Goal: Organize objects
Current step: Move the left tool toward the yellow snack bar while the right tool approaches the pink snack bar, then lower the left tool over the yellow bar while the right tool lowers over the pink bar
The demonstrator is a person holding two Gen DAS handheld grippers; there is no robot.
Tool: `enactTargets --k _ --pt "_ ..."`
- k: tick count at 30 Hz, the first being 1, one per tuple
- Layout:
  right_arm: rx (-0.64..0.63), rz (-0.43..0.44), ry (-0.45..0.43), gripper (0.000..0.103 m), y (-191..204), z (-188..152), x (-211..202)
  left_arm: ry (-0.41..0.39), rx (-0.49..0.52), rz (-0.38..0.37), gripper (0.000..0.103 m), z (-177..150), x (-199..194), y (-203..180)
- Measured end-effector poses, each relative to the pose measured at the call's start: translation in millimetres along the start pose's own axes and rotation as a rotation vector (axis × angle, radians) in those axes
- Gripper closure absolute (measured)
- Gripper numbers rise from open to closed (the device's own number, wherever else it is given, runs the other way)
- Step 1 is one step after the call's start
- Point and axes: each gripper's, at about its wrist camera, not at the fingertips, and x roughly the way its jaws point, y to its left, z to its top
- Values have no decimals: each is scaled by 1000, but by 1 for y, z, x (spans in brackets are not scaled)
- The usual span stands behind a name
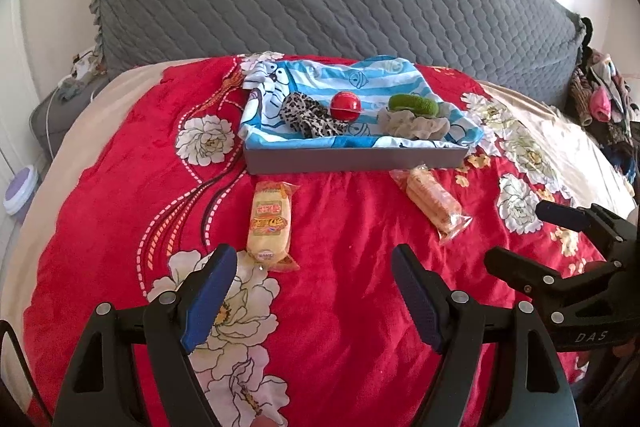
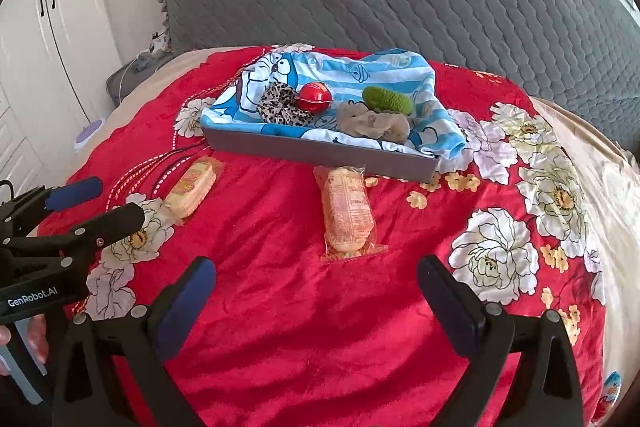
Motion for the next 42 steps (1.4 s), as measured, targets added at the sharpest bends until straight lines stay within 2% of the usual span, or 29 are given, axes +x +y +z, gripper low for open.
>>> enactTargets --k 18,42 --pt "15 -11 34 1 -7 5 24 18 -19 -9 22 6 26 8" --pt "50 -18 44 1 -17 29 62 54 -36 -6 22 15 67 25"
